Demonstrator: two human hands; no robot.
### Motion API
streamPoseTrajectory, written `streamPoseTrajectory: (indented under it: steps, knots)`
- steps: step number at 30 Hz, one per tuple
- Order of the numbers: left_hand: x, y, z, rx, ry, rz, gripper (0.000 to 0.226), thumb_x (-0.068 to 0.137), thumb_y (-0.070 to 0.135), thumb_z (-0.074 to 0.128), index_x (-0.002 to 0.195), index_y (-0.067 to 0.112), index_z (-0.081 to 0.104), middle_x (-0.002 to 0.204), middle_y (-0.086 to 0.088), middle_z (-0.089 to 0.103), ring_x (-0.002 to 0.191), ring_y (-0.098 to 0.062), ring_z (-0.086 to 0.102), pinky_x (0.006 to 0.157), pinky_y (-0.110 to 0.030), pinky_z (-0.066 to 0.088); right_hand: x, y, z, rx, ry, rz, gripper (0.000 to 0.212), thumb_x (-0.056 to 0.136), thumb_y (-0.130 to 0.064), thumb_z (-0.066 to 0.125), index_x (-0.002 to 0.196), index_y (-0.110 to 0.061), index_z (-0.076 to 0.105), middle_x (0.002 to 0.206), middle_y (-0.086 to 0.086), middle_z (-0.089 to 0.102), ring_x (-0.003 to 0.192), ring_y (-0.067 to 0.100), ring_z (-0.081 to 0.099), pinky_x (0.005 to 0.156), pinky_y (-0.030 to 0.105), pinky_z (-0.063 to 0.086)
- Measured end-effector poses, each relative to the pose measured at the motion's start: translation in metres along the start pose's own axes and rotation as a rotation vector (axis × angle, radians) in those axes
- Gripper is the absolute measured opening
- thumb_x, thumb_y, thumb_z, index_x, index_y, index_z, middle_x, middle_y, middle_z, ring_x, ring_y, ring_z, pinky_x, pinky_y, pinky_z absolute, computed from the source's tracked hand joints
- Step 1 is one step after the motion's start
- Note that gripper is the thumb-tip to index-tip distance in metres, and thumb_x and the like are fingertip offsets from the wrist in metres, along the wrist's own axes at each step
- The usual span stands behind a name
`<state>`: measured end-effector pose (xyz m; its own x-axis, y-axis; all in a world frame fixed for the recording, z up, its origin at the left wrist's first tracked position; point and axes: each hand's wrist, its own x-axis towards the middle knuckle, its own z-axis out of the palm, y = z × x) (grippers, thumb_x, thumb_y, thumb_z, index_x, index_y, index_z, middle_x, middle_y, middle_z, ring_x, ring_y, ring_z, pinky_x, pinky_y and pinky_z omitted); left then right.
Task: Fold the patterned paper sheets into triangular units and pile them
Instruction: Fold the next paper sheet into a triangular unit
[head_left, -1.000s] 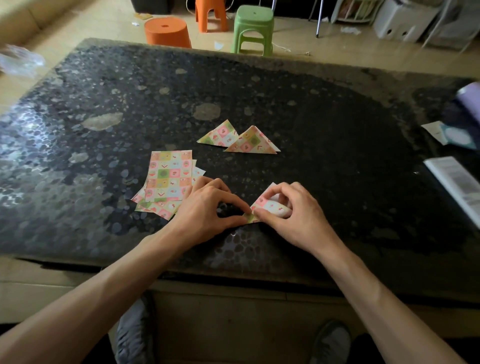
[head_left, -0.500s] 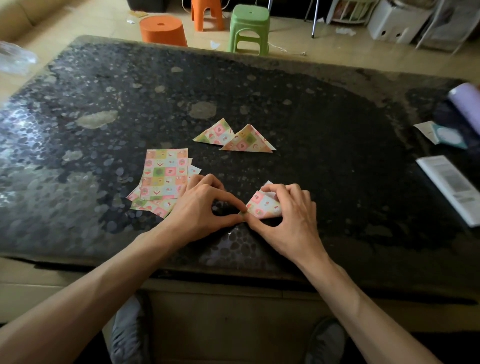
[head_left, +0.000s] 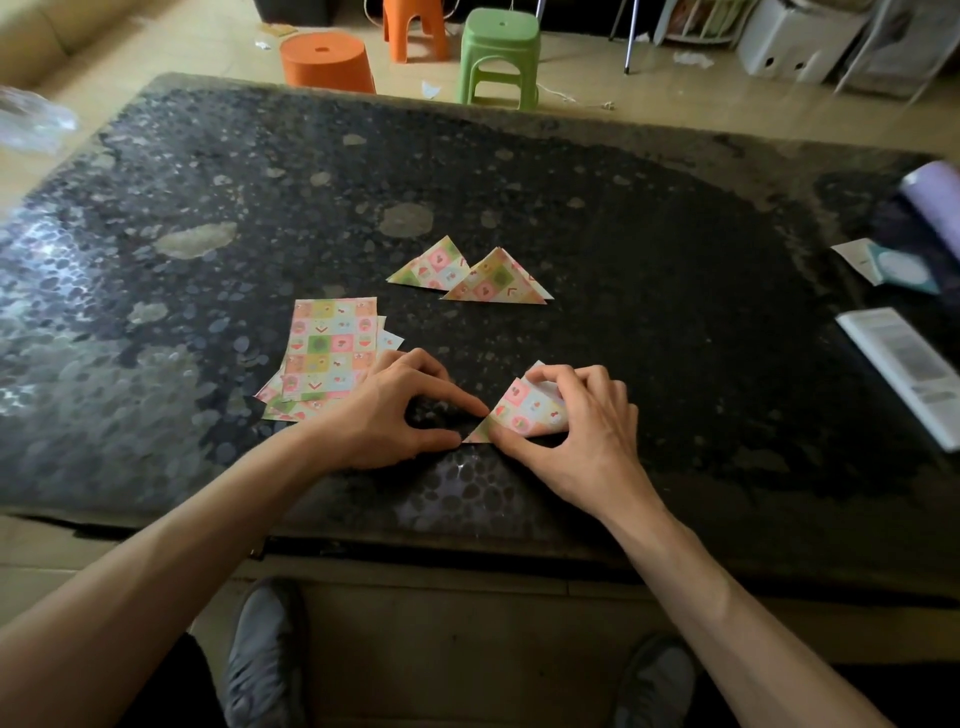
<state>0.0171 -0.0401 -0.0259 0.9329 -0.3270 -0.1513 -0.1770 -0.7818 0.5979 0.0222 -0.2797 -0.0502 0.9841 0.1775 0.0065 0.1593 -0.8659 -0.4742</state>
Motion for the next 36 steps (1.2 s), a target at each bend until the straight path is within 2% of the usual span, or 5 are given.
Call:
streamPoseTrajectory:
  steps: [9, 15, 20, 28, 36]
  knots:
    - [0.001, -0.001, 0.004, -0.03, 0.043, -0.004, 0.027, 0.088, 0.047, 0.073, 0.112, 0.059, 0.07, 0.112, 0.019, 0.046, 0.115, -0.008, 0.037, 0.099, -0.027, 0.031, 0.001, -0.003, -0.002, 0.025, -0.003, 0.017, 0.065, 0.071, -0.075, 0.076, 0.124, -0.045, 0.053, 0.117, -0.015, 0.031, 0.116, 0.009, 0.032, 0.093, 0.027, 0.025]
    - [0.0, 0.006, 0.019, -0.029, 0.185, -0.055, 0.024, 0.074, 0.069, 0.069, 0.097, 0.062, 0.067, 0.107, 0.025, 0.045, 0.113, -0.008, 0.036, 0.095, -0.035, 0.039, 0.002, -0.005, -0.006, 0.048, -0.035, 0.038, 0.049, 0.076, -0.072, 0.073, 0.108, -0.041, 0.054, 0.117, -0.012, 0.036, 0.109, 0.006, 0.028, 0.093, 0.028, 0.026]
    - [0.0, 0.007, 0.022, -0.027, 0.199, -0.07, 0.024, 0.076, 0.06, 0.077, 0.098, 0.057, 0.069, 0.108, 0.025, 0.044, 0.113, -0.009, 0.035, 0.096, -0.035, 0.038, 0.012, -0.007, -0.011, 0.084, -0.067, 0.106, 0.029, 0.096, -0.059, 0.06, 0.1, -0.031, 0.071, 0.117, -0.008, 0.048, 0.117, 0.013, 0.041, 0.093, 0.03, 0.027]
    - [0.0, 0.004, 0.022, -0.019, 0.196, -0.056, 0.029, 0.078, 0.06, 0.077, 0.105, 0.054, 0.069, 0.109, 0.029, 0.042, 0.116, -0.01, 0.036, 0.102, -0.041, 0.038, 0.011, -0.013, -0.005, 0.031, 0.065, 0.121, 0.021, 0.092, -0.05, 0.069, 0.096, -0.03, 0.07, 0.104, -0.012, 0.044, 0.103, 0.008, 0.039, 0.088, 0.027, 0.03]
    - [0.001, 0.002, 0.023, -0.013, 0.184, -0.049, 0.03, 0.08, 0.061, 0.075, 0.108, 0.057, 0.066, 0.111, 0.023, 0.044, 0.118, -0.01, 0.034, 0.104, -0.044, 0.038, 0.012, -0.013, -0.001, -0.008, 0.077, 0.113, 0.022, 0.093, -0.051, 0.065, 0.094, -0.03, 0.067, 0.104, -0.012, 0.042, 0.1, 0.008, 0.036, 0.087, 0.028, 0.029]
